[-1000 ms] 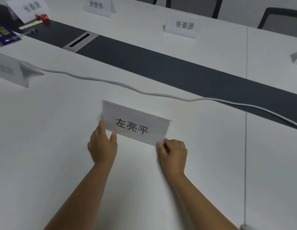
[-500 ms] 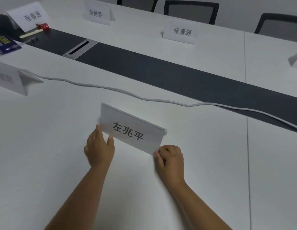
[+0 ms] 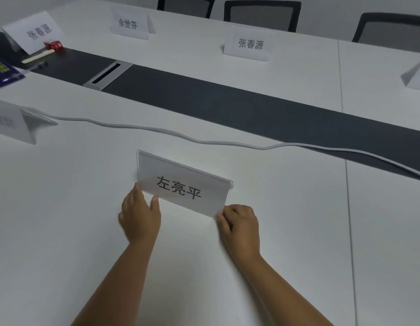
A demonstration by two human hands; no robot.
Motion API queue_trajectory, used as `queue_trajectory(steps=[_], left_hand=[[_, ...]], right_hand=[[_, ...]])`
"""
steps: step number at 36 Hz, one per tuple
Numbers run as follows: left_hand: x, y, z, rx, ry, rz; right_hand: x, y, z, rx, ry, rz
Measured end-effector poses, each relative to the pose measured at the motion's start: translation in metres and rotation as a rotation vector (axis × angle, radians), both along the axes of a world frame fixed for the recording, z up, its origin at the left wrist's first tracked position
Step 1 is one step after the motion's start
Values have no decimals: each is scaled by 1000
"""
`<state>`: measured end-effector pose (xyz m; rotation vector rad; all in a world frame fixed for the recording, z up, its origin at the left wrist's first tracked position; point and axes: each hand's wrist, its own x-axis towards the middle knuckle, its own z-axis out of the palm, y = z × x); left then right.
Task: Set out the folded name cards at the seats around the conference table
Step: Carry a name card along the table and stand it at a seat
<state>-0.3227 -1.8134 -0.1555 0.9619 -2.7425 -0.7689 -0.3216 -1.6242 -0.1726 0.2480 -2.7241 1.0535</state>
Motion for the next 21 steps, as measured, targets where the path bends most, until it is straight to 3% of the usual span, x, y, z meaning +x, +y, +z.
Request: queue_trajectory(steps=[10, 16, 21], left_hand=[[18, 7, 2, 11, -33, -37], [67, 27, 2, -33, -60, -180], [123, 54, 3, -95, -196, -376]], right_hand=[[11, 5, 4, -10, -60, 18], [55, 18, 10, -42, -112, 19], [115, 42, 8, -10, -111, 33]])
